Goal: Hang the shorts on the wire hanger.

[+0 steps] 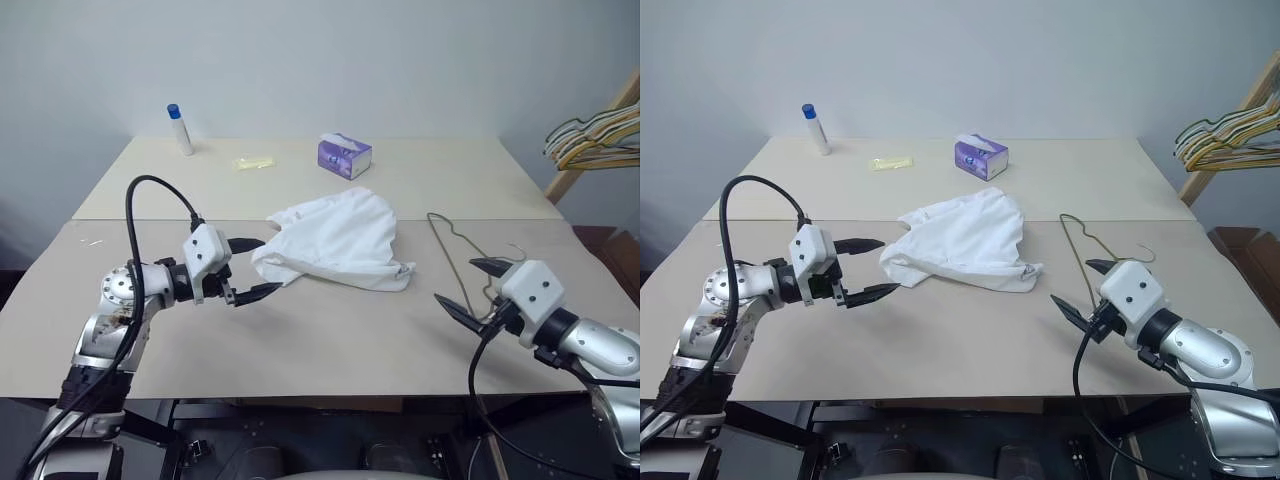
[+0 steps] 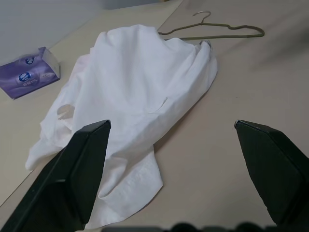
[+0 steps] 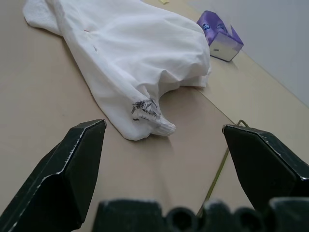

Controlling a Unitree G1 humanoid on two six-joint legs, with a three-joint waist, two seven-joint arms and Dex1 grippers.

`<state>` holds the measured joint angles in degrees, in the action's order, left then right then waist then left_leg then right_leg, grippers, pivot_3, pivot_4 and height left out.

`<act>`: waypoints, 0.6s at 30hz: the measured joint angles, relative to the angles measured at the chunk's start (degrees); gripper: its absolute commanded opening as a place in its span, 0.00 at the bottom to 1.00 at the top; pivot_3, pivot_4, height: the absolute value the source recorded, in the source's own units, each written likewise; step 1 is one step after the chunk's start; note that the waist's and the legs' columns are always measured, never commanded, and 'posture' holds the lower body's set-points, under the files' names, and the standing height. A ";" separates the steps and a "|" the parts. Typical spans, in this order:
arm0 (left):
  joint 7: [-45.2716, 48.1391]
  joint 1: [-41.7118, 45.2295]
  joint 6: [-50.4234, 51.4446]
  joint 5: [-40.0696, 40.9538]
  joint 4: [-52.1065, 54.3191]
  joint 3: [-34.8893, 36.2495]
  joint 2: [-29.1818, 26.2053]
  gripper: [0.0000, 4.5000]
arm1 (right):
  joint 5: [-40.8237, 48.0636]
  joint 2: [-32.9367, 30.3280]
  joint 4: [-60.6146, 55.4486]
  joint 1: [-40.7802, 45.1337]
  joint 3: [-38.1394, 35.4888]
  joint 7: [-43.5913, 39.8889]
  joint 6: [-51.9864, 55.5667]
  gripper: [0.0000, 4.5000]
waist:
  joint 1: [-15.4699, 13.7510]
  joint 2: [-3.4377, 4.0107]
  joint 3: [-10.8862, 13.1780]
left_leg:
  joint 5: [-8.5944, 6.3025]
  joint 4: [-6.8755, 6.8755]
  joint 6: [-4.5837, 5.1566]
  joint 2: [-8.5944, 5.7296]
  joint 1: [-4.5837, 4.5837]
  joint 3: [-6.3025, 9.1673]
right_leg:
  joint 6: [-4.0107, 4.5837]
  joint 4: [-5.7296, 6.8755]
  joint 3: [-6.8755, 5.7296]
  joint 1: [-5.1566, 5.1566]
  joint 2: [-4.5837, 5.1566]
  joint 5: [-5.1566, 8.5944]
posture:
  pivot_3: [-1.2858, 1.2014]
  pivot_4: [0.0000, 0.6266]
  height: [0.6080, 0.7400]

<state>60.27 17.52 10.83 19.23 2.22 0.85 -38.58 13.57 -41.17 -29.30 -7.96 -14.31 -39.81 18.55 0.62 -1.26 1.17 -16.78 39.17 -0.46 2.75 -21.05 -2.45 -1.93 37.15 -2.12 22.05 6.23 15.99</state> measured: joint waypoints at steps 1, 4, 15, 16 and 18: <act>0.00 -0.40 0.29 0.27 0.35 0.42 -0.32 0.99 | -0.02 -0.05 0.18 0.08 0.05 -0.19 -0.18 1.00 | 0.05 0.00 0.00 | 0.00 0.00 0.00 0.00 0.00 0.00 | 0.00 0.00 0.01 0.00 0.00 0.00 | 0.52 0.00 1.00; -0.02 -2.19 0.78 1.15 1.79 1.13 -0.96 0.99 | -1.24 -1.34 1.52 1.29 1.46 -1.24 -1.38 1.00 | 0.10 0.00 0.00 | 0.00 0.00 0.00 0.00 0.02 0.00 | 0.00 0.01 0.03 0.00 0.00 0.00 | 0.53 0.00 1.00; -0.76 -4.99 2.67 1.36 5.75 2.95 -2.06 0.99 | -23.65 -4.33 22.26 19.62 23.94 -1.63 -14.75 1.00 | -0.47 0.00 0.00 | 0.01 0.00 -0.01 0.00 0.01 -0.02 | 0.01 0.03 0.03 0.05 0.00 -0.01 | 0.56 0.00 1.00; -0.80 -5.12 2.87 1.37 6.13 3.02 -2.16 0.99 | -25.61 -3.48 24.51 21.59 25.86 -1.33 -15.76 1.00 | -0.59 0.00 0.00 | 0.01 0.00 -0.01 0.00 0.01 -0.02 | 0.01 0.04 0.03 0.05 0.00 -0.01 | 0.56 0.00 1.00; -1.08 -5.90 3.30 1.50 7.12 3.45 -2.40 0.99 | -29.10 -2.04 28.68 25.17 29.18 -0.72 -17.99 1.00 | -0.94 0.00 0.00 | 0.01 -0.01 -0.02 0.00 0.00 -0.02 | 0.01 0.04 0.03 0.07 0.00 -0.01 | 0.56 0.00 1.00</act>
<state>59.18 11.62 14.13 20.74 9.33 4.30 -40.98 -15.53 -43.21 -0.62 17.21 14.87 -40.53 0.56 -0.32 -1.26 1.17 -16.77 39.16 -0.48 2.75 -21.05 -2.47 -1.92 37.18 -2.09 22.12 6.23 15.98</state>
